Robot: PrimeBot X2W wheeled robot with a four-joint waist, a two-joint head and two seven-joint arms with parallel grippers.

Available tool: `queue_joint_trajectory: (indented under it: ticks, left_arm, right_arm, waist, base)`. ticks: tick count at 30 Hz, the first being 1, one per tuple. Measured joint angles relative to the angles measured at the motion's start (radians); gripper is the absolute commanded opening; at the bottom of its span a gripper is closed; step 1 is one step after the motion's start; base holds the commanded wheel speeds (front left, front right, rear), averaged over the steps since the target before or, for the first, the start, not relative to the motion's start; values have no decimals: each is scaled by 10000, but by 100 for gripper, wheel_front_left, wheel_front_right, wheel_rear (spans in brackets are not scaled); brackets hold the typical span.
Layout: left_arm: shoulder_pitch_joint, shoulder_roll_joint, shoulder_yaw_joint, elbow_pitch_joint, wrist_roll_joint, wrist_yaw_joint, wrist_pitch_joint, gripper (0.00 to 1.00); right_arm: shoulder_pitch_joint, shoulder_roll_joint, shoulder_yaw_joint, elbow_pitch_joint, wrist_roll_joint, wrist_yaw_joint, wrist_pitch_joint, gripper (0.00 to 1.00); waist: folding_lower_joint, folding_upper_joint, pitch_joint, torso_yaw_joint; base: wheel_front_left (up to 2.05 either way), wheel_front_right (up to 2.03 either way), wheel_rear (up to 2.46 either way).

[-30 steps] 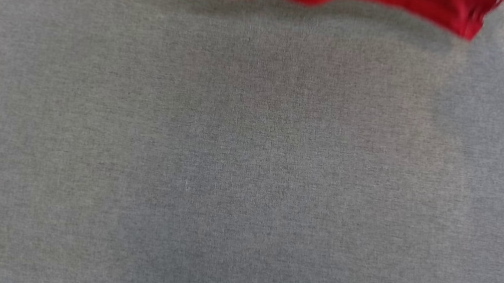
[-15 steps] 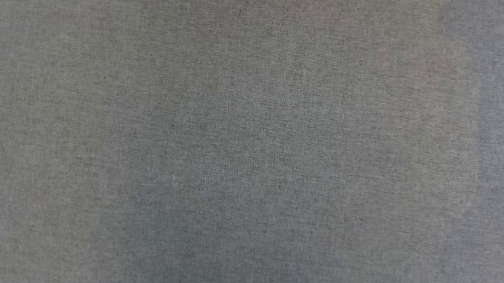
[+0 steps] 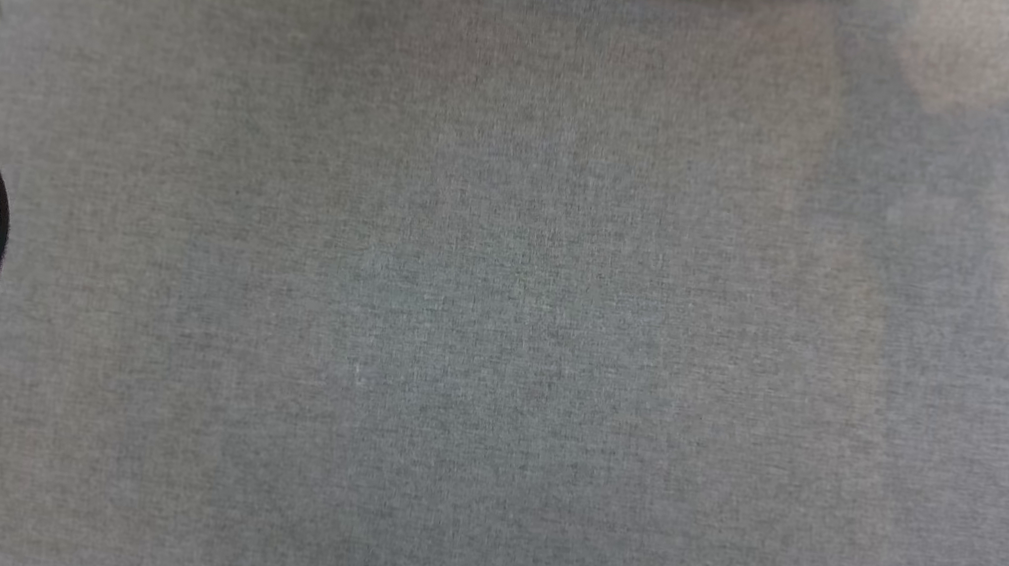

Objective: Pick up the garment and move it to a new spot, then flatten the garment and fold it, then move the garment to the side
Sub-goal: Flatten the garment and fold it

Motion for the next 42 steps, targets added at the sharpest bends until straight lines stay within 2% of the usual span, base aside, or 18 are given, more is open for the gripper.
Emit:
queue_joint_trajectory:
  ticks: [3,11,18,22,30,35,42]
  left_arm:
    - [1510,203,13,-529,-299,184,-86,0]
    - [5707,658,199,-2533,-1072,1141,-167,0]
    - [8972,941,100,-3975,-1538,1969,-173,0]
    - [10448,951,209,-4259,-1735,2205,-174,0]
    - [12385,823,821,-4094,-1674,2531,-174,0]
    - [13345,738,1373,-4140,-1553,2642,-174,0]
    - [14263,525,1862,-4433,-1365,2809,-174,0]
  right_arm:
    - [1147,-140,336,-334,291,0,-44,0]
    - [4237,-917,727,-1544,961,0,-128,0]
    - [7081,-1513,629,-2343,1352,0,-136,0]
    - [8676,-1687,399,-2550,1465,0,-134,0]
    - [11146,-1730,-499,-2663,1718,0,-134,0]
    - [12672,-1827,-1095,-3191,1858,2,-100,0]
    - [14254,-1979,-1735,-4084,2105,2,863,0]
  waist:
    - [0,0,-422,18]
    - [-1,0,-1669,107]
    - [-1,0,-2667,159]
    - [-1,0,-3121,157]
    - [-1,0,-3772,108]
    - [-2,0,-4071,112]
    - [-2,0,-4057,149]
  base:
    - [0,0,0]
    - [0,0,0]
    - [0,0,0]
    - [0,0,0]
    - [0,0,0]
    - [0,0,0]
    - [0,0,0]
